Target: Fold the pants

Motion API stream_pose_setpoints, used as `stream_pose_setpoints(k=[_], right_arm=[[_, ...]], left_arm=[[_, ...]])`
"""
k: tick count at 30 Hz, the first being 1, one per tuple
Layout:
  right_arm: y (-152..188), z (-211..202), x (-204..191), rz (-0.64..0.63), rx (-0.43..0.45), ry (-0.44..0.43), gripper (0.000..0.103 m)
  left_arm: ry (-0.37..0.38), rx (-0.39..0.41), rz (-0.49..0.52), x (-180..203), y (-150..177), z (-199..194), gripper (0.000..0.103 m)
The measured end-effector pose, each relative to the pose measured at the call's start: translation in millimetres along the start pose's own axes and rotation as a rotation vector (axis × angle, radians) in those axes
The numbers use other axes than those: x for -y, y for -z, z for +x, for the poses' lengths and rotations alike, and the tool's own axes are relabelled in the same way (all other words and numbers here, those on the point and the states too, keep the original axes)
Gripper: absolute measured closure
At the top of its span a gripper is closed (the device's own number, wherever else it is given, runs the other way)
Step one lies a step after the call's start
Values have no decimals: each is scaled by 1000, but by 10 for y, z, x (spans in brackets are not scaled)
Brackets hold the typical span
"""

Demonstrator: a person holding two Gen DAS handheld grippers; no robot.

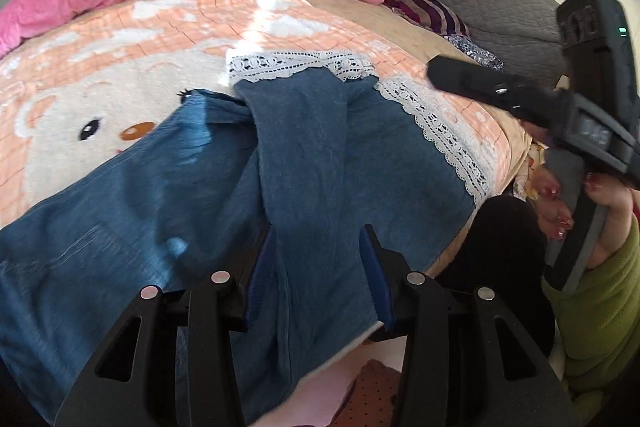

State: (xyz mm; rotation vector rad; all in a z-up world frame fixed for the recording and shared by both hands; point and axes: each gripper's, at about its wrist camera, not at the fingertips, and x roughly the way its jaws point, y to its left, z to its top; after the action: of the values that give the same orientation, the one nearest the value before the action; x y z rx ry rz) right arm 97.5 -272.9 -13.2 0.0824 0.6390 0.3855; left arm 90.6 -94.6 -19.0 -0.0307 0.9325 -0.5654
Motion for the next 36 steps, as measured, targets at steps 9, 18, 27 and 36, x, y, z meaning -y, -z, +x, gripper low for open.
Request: stream_pose_setpoints(k=[9,18,27,36], right_arm=[[-393,642,-152,-67,-125,90,13],[-674,1551,-472,-171,-242,157,13],[-726,2062,-571,-282,-322,284,13],[-723,2380,-353,-220,-378,286,74]], left_arm=[[93,34,-86,-179,-56,229,90],[101,86,-8,-25,41,171,92],[88,74,-8,-45,29,198,92],[64,82,-4,-100,1,244,92]])
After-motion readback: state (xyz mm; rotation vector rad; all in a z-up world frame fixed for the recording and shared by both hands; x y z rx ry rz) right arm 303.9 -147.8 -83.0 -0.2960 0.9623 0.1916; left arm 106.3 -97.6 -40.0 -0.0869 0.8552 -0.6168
